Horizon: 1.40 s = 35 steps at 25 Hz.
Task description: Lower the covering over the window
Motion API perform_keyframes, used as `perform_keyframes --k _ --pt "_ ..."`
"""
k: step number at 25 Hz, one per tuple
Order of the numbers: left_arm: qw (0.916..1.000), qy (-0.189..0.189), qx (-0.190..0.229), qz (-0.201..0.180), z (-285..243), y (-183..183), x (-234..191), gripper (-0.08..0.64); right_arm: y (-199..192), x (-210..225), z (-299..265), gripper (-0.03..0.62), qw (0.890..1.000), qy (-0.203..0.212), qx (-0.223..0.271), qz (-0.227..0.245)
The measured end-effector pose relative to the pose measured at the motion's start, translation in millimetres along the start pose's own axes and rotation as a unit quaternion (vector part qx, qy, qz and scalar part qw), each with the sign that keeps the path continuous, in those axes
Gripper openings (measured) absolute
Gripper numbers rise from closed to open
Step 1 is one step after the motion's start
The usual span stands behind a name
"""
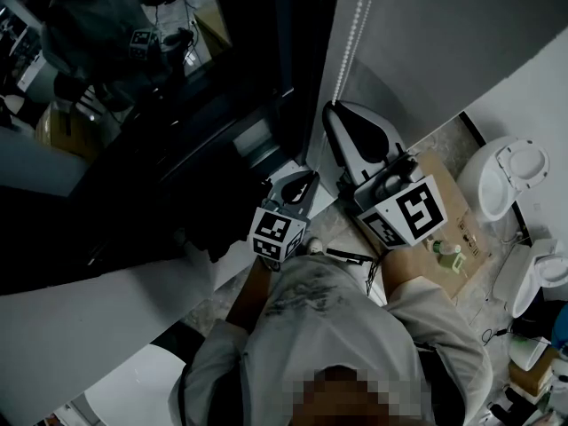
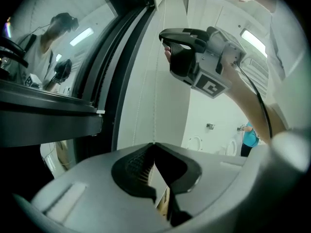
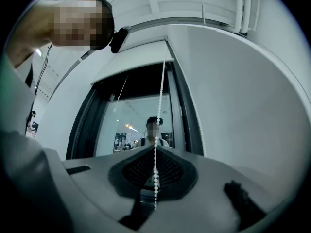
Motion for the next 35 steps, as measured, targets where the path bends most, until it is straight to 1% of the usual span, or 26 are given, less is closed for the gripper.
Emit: perform_keyframes --k 4,8,12,17,23,29,35 --pt "0.9995 -0.006 0.025 0.017 9 12 -2 0.034 -7 -2 0 0.020 1.000 0.001 -0.020 0.006" --pt "0.9985 -0.016 0.047 0.022 19 28 -5 0.055 -19 -5 3 0.020 0.999 0.001 -0.039 0.004" --pt "0.9976 -0.024 0.061 0.025 28 42 -6 0.105 -28 -5 6 0.020 0.999 -0.002 -0.054 0.000" --pt "0.9937 -0.027 0.105 0.030 38 70 -8 0.124 -45 -6 12 0.020 0.997 -0.002 -0.077 -0.010" --pt "0.9887 -0.029 0.146 0.019 43 106 -15 0.130 -71 -10 18 0.020 0.993 0.000 -0.113 -0.027" --pt "0.9836 -0.033 0.177 -0.003 36 140 -16 0.130 -100 -14 23 0.018 0.989 0.007 -0.144 -0.045" --pt "0.9759 -0.042 0.213 -0.027 28 171 -15 0.130 -114 -18 26 0.018 0.985 0.014 -0.162 -0.054"
Point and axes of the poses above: the fingertips, and each gripper's own axes: z backward along the fingers, x to its right, y out of its top, the point moved 9 cm from there along z, backward along the fingers, and after that the axes turned 1 degree about x, right-handed, at the moved point
